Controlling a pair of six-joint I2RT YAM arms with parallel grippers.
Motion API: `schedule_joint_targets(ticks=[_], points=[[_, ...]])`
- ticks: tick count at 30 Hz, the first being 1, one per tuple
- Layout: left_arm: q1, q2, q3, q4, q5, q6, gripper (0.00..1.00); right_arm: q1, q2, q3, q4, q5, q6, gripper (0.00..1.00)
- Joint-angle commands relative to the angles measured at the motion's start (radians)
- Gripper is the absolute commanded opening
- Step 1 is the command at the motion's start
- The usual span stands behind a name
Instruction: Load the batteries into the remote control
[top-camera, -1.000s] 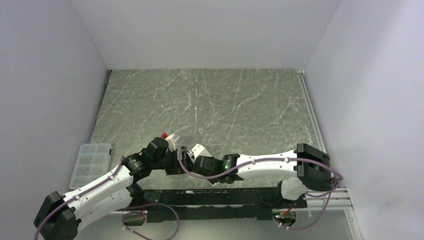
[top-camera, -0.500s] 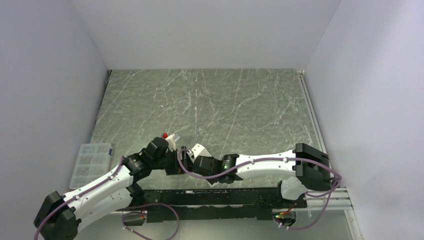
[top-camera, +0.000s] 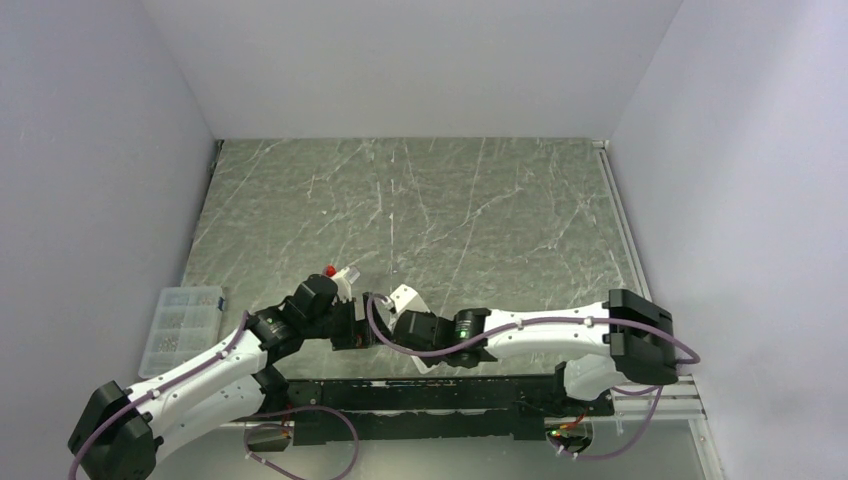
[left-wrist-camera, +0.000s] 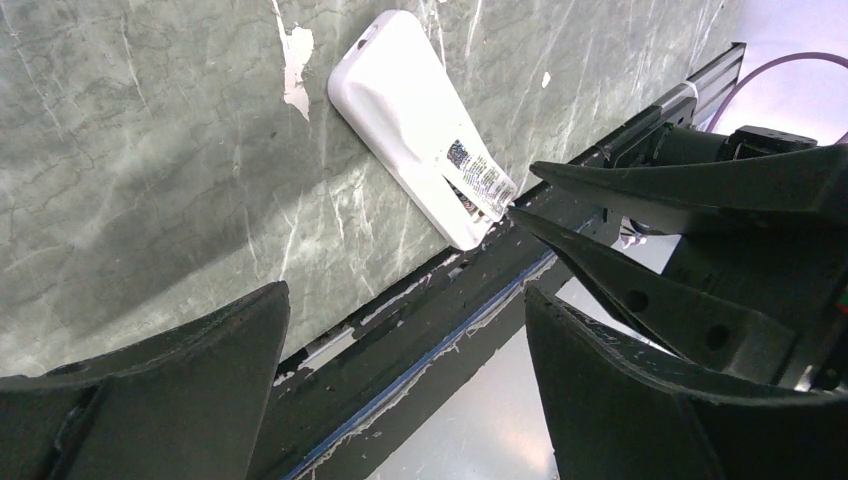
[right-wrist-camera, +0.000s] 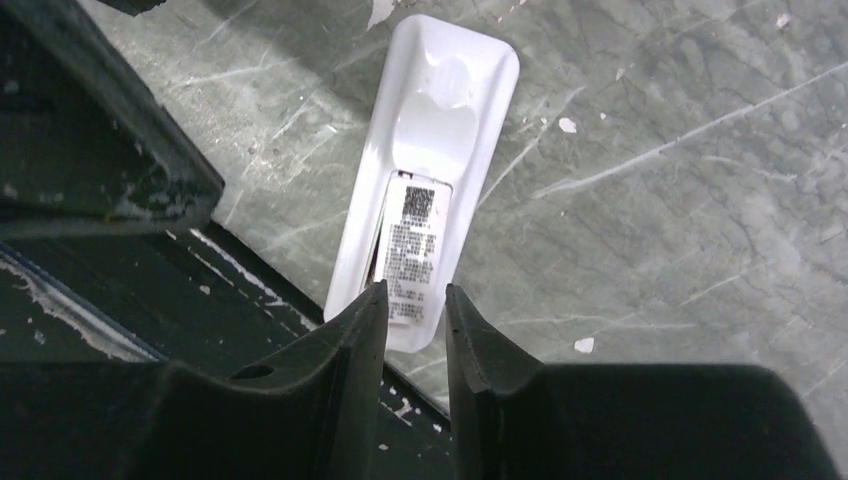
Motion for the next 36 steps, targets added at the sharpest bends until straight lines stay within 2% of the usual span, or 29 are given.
schedule_joint_targets(ticks=[1, 12, 28, 36], points=[[0.005, 0.004, 0.002, 0.028, 0.009, 0.020, 0.92, 0.000, -0.077, -0.046, 0.026, -0.042, 0.046, 0.28], [0.005, 0.024, 0.008, 0.041, 0.014, 0.019, 0.92, 0.000, -0.156, -0.137, 0.035, -0.117, 0.117, 0.27], [0.005, 0.012, 0.018, 0.018, 0.010, 0.026, 0.92, -0.001, -0.099, -0.118, 0.071, -0.121, 0.099, 0.27], [0.007, 0.012, 0.016, 0.020, 0.010, 0.029, 0.92, -0.001, -0.077, -0.102, 0.079, -0.118, 0.088, 0.24]])
